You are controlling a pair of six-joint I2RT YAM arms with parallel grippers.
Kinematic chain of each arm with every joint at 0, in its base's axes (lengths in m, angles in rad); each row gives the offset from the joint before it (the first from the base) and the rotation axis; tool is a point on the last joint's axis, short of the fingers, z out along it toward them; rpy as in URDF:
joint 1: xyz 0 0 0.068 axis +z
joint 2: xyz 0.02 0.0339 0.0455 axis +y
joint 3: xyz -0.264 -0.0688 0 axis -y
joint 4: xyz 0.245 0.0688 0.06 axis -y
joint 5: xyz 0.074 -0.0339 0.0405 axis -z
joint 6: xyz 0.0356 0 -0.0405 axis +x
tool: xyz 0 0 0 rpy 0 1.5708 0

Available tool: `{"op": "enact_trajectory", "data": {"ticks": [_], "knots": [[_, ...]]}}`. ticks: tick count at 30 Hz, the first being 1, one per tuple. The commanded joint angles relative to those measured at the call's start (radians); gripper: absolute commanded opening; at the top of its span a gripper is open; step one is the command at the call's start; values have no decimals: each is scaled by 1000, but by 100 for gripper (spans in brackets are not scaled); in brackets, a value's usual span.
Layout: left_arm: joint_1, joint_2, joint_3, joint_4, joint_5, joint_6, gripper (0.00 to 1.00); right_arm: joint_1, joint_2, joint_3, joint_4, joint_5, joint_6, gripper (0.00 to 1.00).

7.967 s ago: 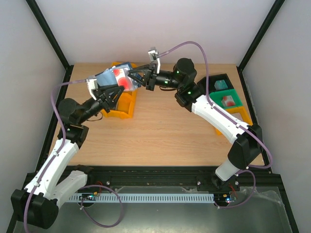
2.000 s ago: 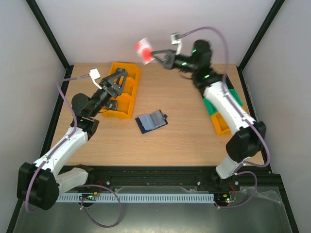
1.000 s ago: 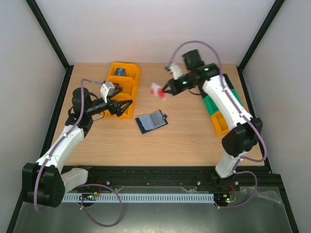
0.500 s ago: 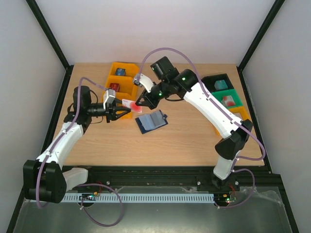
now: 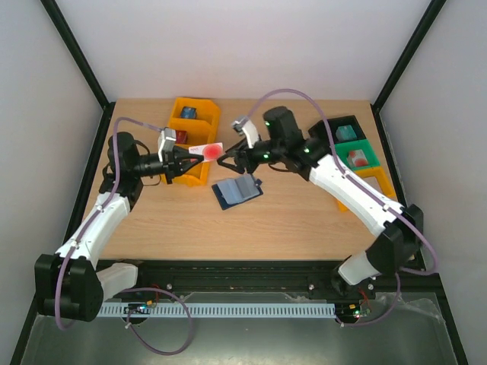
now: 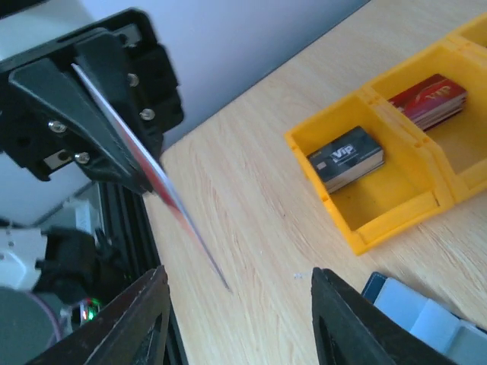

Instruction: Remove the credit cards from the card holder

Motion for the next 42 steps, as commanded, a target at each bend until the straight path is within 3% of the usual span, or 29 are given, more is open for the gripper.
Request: {"op": "enact_trajectory", "data": {"ticks": [1, 3, 9, 11, 14, 16, 25, 30, 33, 35, 36, 37, 38, 39, 42], "knots": [[-11, -10, -7, 202, -17, -168, 2, -35, -172, -338, 802, -48, 448, 50], [-17, -10, -8, 208, -17, -170, 2, -35, -197, -425, 937, -50, 533, 50], [-38, -11, -7, 212, -9, -166, 2, -34, -181, -408, 887, -65, 524, 43], [-43, -13, -8, 211, -11, -166, 2, -34, -180, -405, 899, -72, 532, 36], [-46, -17, -8, 209, -13, -170, 2, -34, -171, -403, 914, -90, 552, 18], [-47, -17, -9, 212, -16, -171, 2, -34, -164, -399, 900, -104, 555, 12], [-50, -22, -14, 244, -29, -202, 2, -34, -167, -431, 854, -131, 549, 23], [-50, -19, -14, 247, -30, -204, 2, -34, -161, -432, 850, -138, 548, 16], [-52, -15, -11, 243, -33, -205, 2, -36, -155, -417, 835, -126, 562, 2], [-54, -13, -11, 223, -55, -201, 2, -52, -153, -407, 835, -104, 605, 2], [-55, -15, -12, 198, -135, -200, 12, -72, -153, -404, 830, -82, 640, 2], [-58, -17, -14, 165, -226, -203, 43, -99, -156, -408, 818, -52, 680, 2], [-62, -17, -18, 137, -319, -201, 84, -130, -162, -415, 800, -20, 716, 2], [-67, -15, -24, 108, -423, -199, 97, -181, -169, -431, 779, 7, 747, 2], [-69, -11, -35, 54, -675, -196, 100, -315, -210, -465, 662, 137, 815, 2]]}}
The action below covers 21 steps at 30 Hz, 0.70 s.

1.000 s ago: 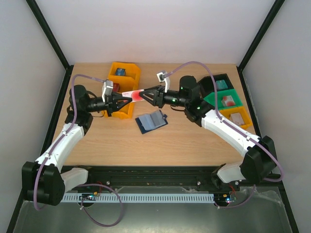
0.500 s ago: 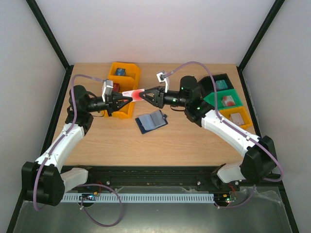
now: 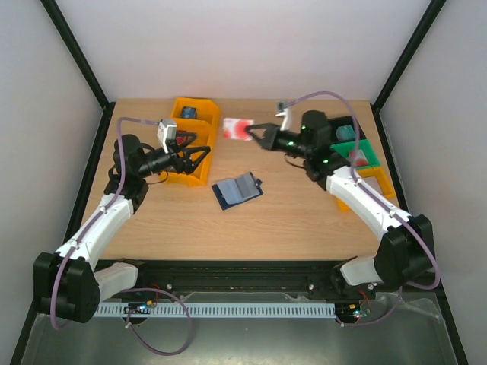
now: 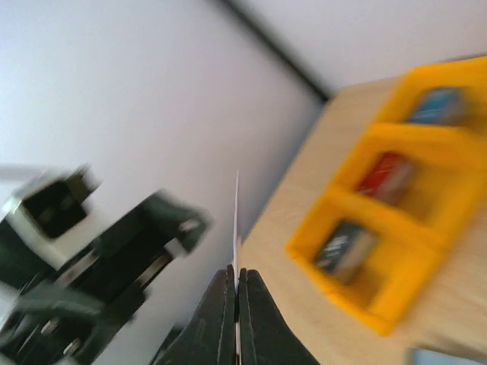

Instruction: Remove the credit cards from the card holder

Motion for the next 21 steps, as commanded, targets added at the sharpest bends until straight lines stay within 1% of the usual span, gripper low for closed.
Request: {"op": "enact_trajectory", "data": {"ticks": [1, 3, 6, 9, 12, 15, 17, 21], "knots": [[-2, -12, -28, -91, -428, 20, 99, -210, -60, -44, -210, 244, 151, 2], [-2, -23, -39, -99, -501, 45, 99, -329, -96, -65, -334, 331, 196, 1], [0, -40, -60, -109, -558, 71, 100, -516, -147, -99, -525, 440, 246, 2], [0, -53, -83, -113, -596, 84, 99, -674, -193, -154, -616, 498, 266, 2], [10, -53, -93, -127, -663, 77, 100, -803, -209, -226, -562, 493, 297, 2], [25, -48, -98, -130, -702, 82, 99, -900, -132, -232, -500, 451, 319, 2], [32, -44, -102, -124, -717, 96, 100, -927, -54, -178, -494, 446, 291, 2], [48, -28, -101, -126, -740, 119, 99, -932, 100, -64, -517, 466, 251, 2]]}}
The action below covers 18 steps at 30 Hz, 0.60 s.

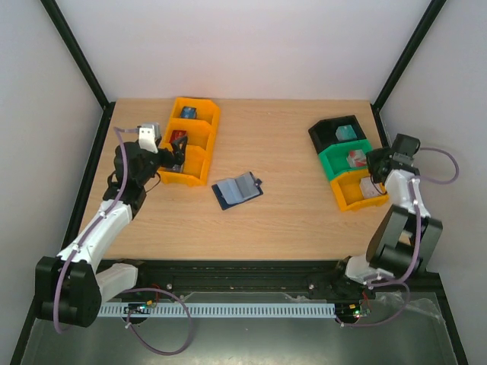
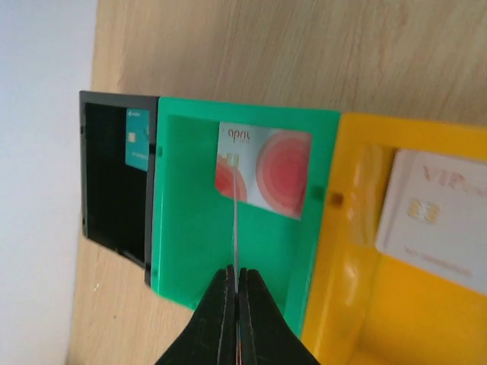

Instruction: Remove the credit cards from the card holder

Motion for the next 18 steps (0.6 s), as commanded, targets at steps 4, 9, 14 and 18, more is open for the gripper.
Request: {"op": "enact_trajectory", "data": {"ticks": [4, 9, 14, 18], "knots": [[36, 34, -6, -10, -64, 36, 99, -2, 186, 148, 36, -1, 18, 2], [61, 84, 4, 20, -66, 38, 99, -2, 235, 127, 105, -14, 84, 2], [81, 122, 14, 50, -64, 48, 99, 4, 276, 138, 161, -25, 91, 2], [91, 145, 17, 48, -59, 56, 99, 12, 305, 154, 170, -18, 86, 2]]}}
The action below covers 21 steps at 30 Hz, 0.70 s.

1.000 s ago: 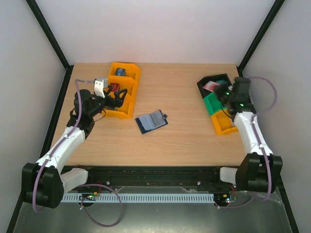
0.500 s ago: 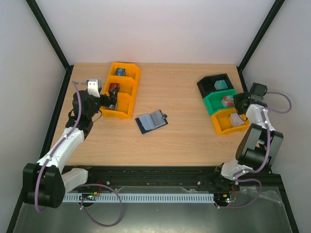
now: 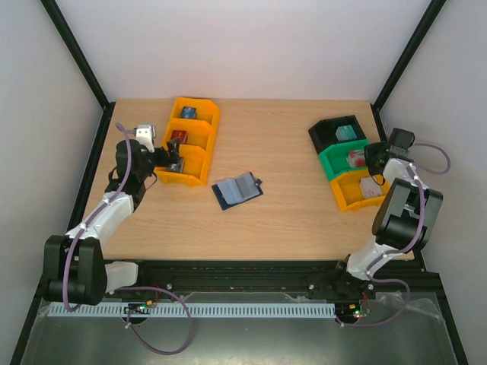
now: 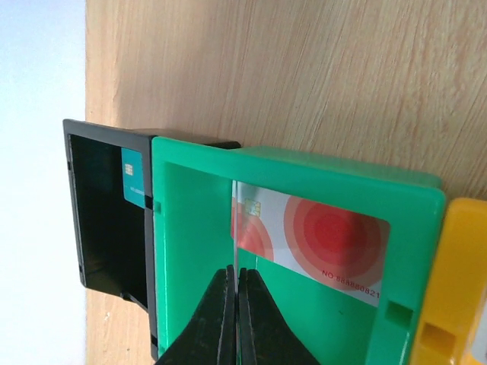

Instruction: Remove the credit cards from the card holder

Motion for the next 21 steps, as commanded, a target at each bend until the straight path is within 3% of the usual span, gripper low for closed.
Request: {"op": "enact_trajectory", "data": {"ticks": [1, 21], "knots": [[15, 18, 18, 31, 0, 19, 100, 9, 32, 26, 54, 17, 17, 2], [18, 14, 20, 14, 4, 17, 100, 8, 93, 45, 91, 58, 11, 4]]}}
